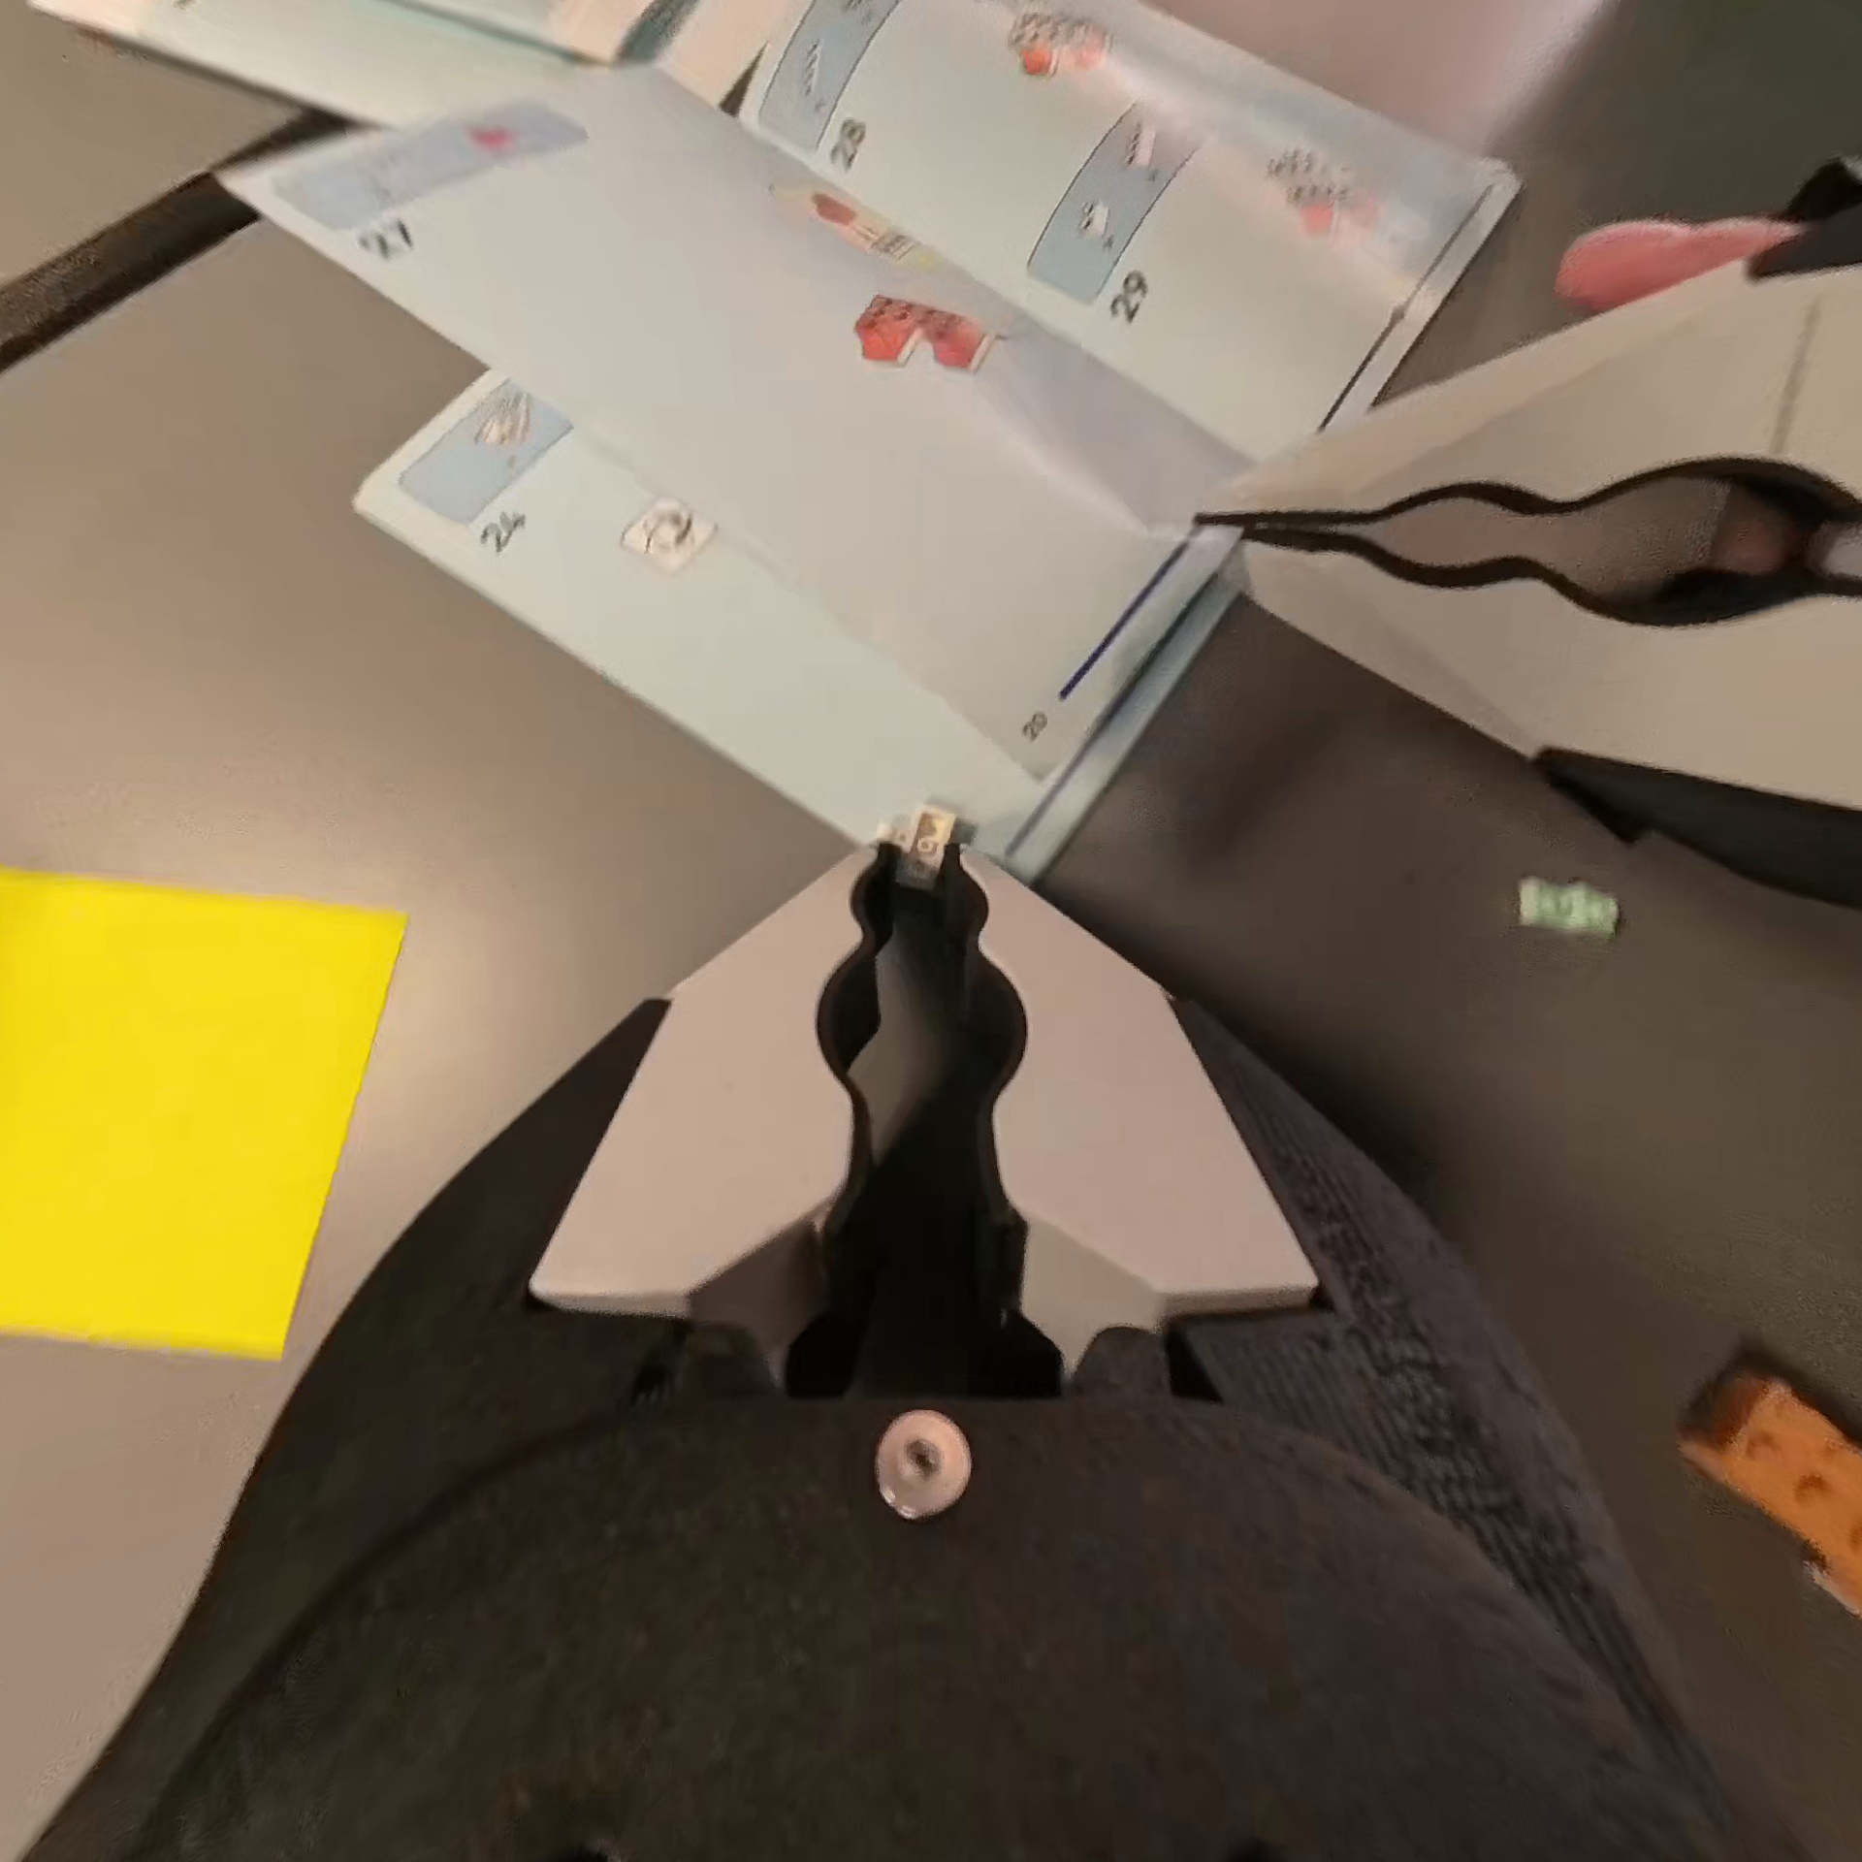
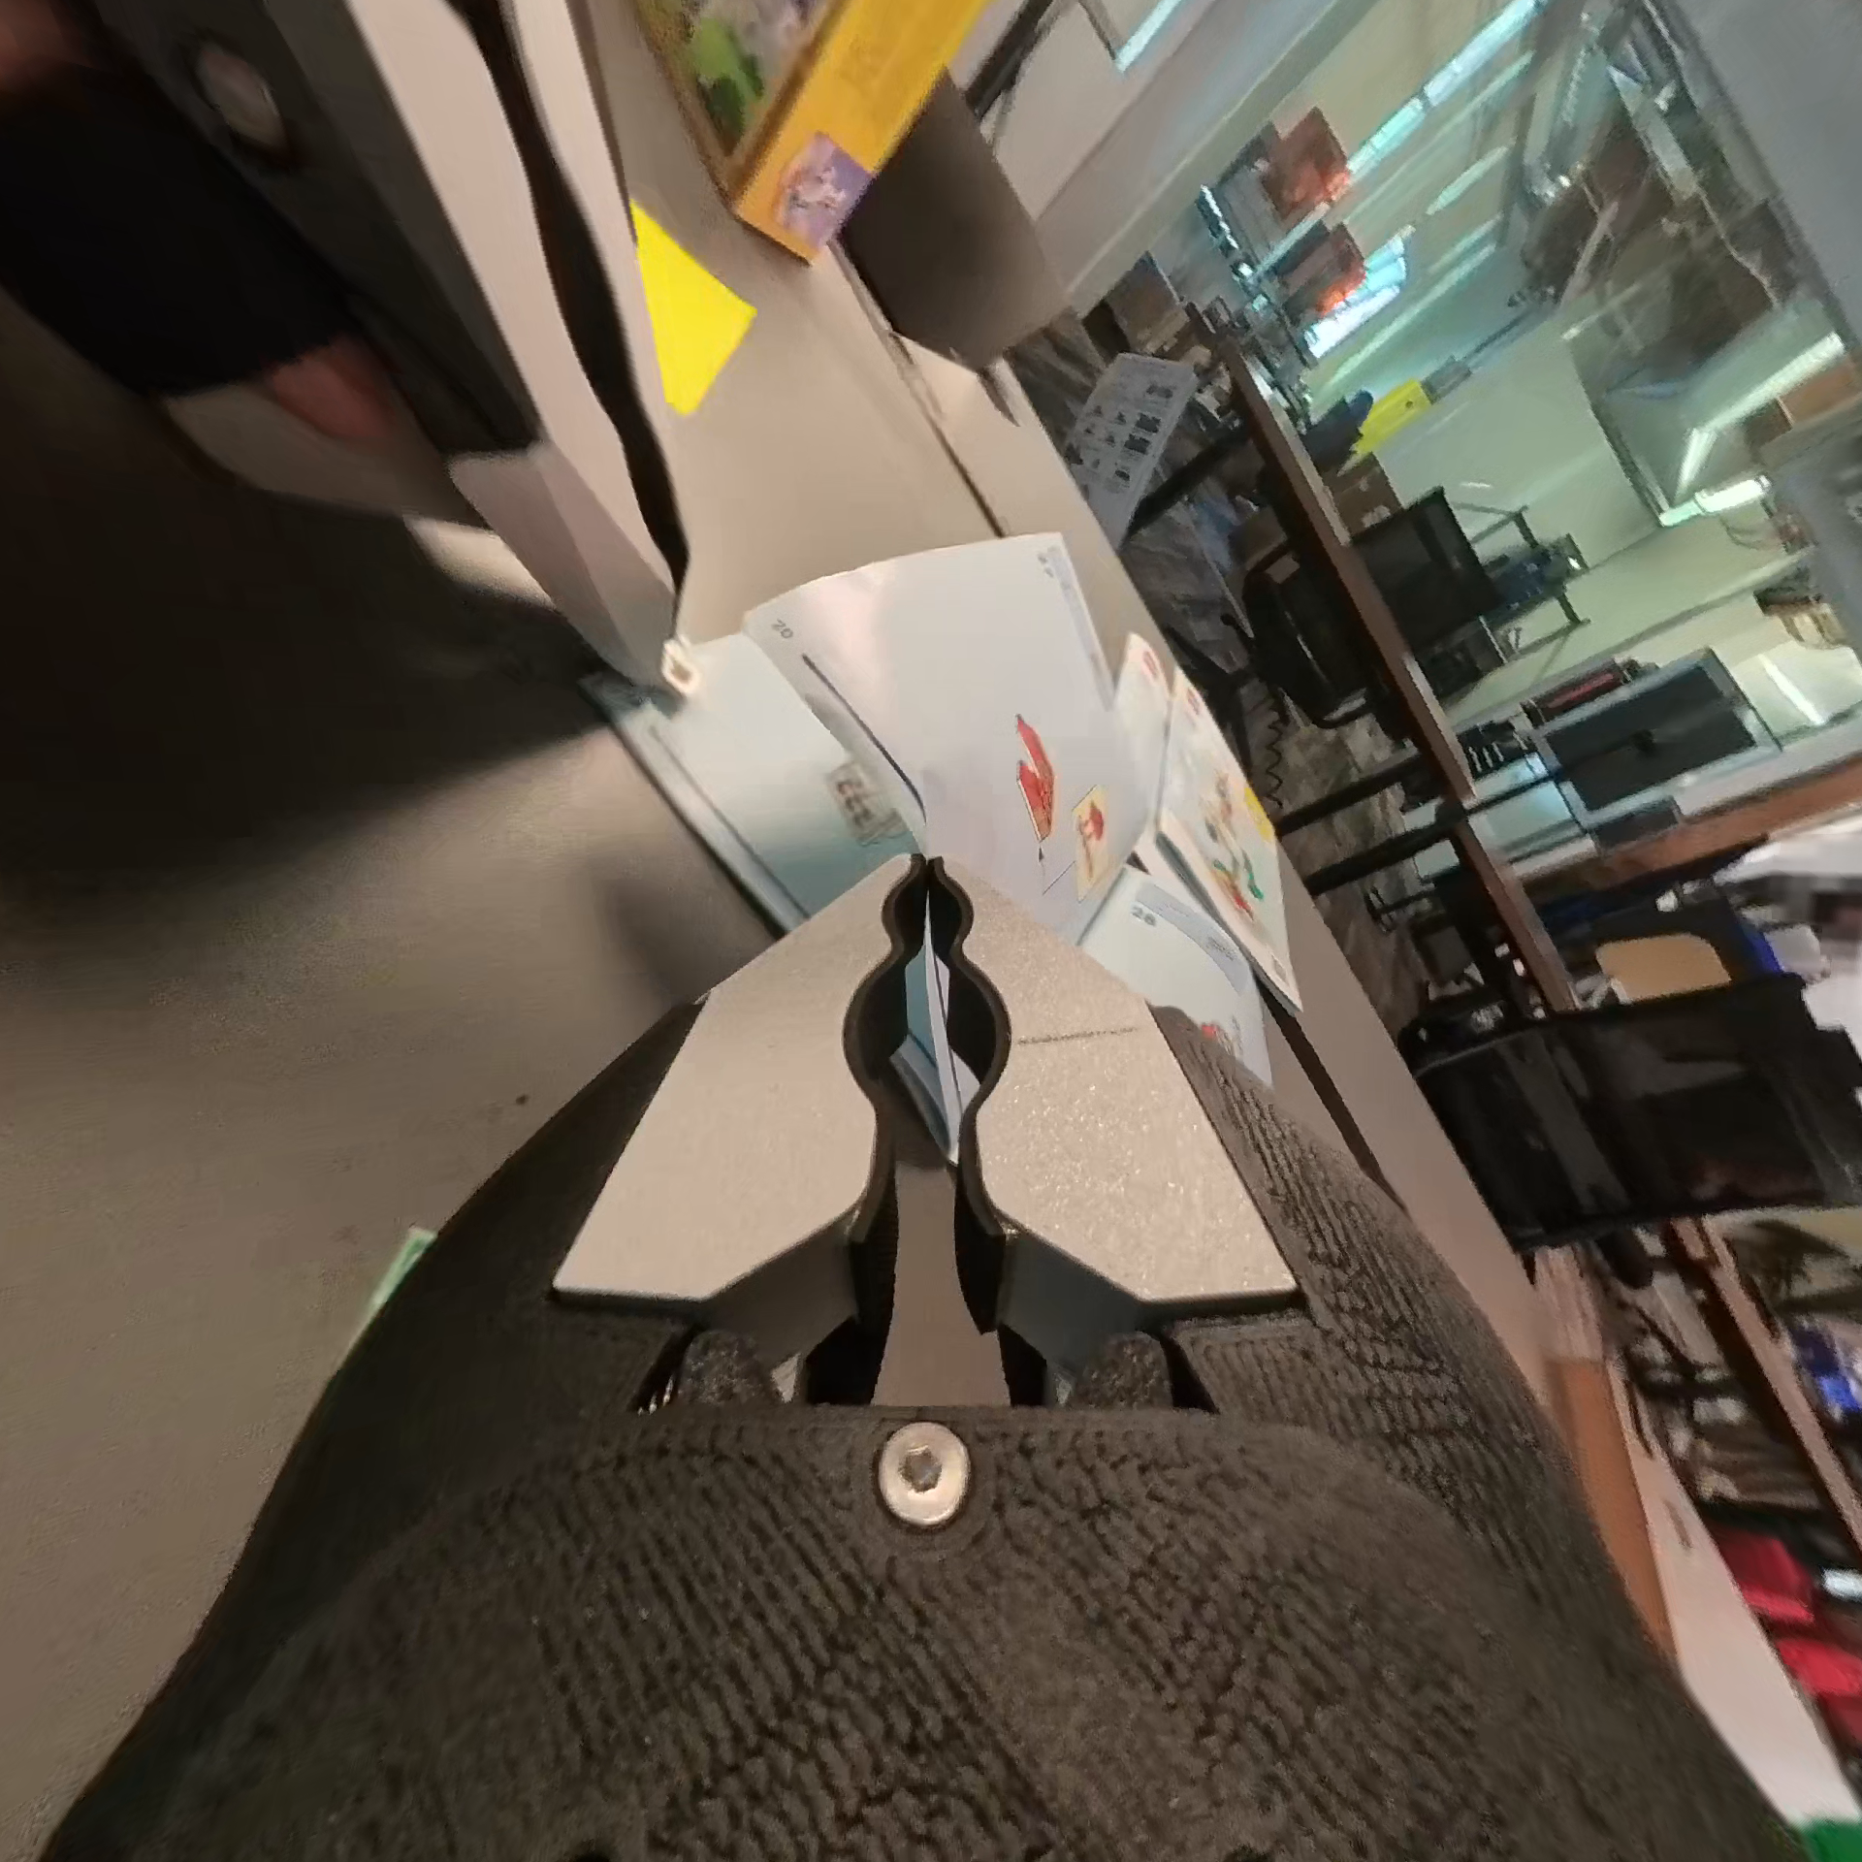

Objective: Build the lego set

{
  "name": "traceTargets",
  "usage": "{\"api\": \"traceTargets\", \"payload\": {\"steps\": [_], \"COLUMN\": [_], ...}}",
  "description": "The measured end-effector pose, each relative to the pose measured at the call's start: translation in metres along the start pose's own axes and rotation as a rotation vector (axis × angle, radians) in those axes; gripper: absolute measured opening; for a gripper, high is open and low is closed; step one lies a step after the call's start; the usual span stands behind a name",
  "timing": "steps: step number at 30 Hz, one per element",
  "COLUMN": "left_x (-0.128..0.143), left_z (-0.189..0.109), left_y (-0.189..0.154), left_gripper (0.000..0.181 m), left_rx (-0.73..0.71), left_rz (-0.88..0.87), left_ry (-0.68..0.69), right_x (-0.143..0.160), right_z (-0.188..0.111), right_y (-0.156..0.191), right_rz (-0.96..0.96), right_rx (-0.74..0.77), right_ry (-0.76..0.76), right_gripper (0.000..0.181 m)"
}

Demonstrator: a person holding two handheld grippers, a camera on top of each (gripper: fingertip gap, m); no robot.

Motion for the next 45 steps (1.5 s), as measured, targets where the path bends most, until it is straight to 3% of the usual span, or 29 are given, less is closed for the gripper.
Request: {"api": "traceTargets", "payload": {"steps": [1, 4, 7, 10, 12, 16, 20, 24, 30, 36, 39, 45], "left_x": [0.008, 0.03, 0.044, 0.044, 0.039, 0.031, 0.024, 0.021, 0.022, 0.02, 0.016, 0.009], "left_z": [-0.009, -0.034, -0.051, -0.061, -0.066, -0.071, -0.077, -0.083, -0.084, -0.087, -0.094, -0.108], "left_y": [0.001, 0.005, -0.005, -0.01, -0.012, -0.018, -0.02, -0.032, -0.045, -0.041, -0.036, -0.017], "left_gripper": [0.008, 0.008, 0.009, 0.013, 0.016, 0.022, 0.024, 0.024, 0.024, 0.024, 0.026, 0.032], "left_rx": [-0.029, -0.143, -0.111, -0.078, -0.061, 0.052, 0.082, 0.131, 0.144, 0.138, 0.137, 0.119], "left_rz": [0.0, 0.021, 0.028, 0.039, 0.041, 0.022, 0.04, 0.071, 0.137, 0.126, 0.097, 0.017], "left_ry": [-0.005, -0.055, -0.085, -0.136, -0.179, -0.303, -0.418, -0.489, -0.512, -0.542, -0.603, -0.741], "right_x": [-0.002, -0.01, -0.017, -0.023, -0.03, -0.036, -0.004, 0.018, 0.031, 0.035, 0.03, 0.053], "right_z": [-0.001, -0.002, -0.001, -0.005, -0.011, -0.023, -0.011, 0.001, 0.016, 0.015, 0.003, -0.061], "right_y": [0.004, 0.013, 0.022, 0.029, 0.031, 0.013, -0.018, -0.022, -0.007, -0.007, -0.026, -0.087], "right_rz": [-0.029, -0.109, -0.147, -0.17, -0.167, -0.098, 0.235, 0.468, 0.523, 0.58, 0.593, 0.367], "right_rx": [-0.022, -0.065, -0.124, -0.166, -0.19, -0.066, 0.024, -0.07, -0.23, -0.251, -0.115, 0.477], "right_ry": [-0.018, -0.061, -0.095, -0.142, -0.202, -0.261, -0.076, 0.077, 0.235, 0.248, 0.104, -0.035], "right_gripper": [0.0, 0.0, 0.003, 0.008, 0.024, 0.033, 0.034, 0.034, 0.034, 0.036, 0.036, 0.023]}}
Point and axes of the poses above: each gripper's, where its closed fingertips meet, z out along the fingers, x out of its underside, y = z × x across the jaws, the point moved 5 cm from there along -z, back along the fingers, and after that the axes turned 15 degrees about -z, right-handed, at the moved point
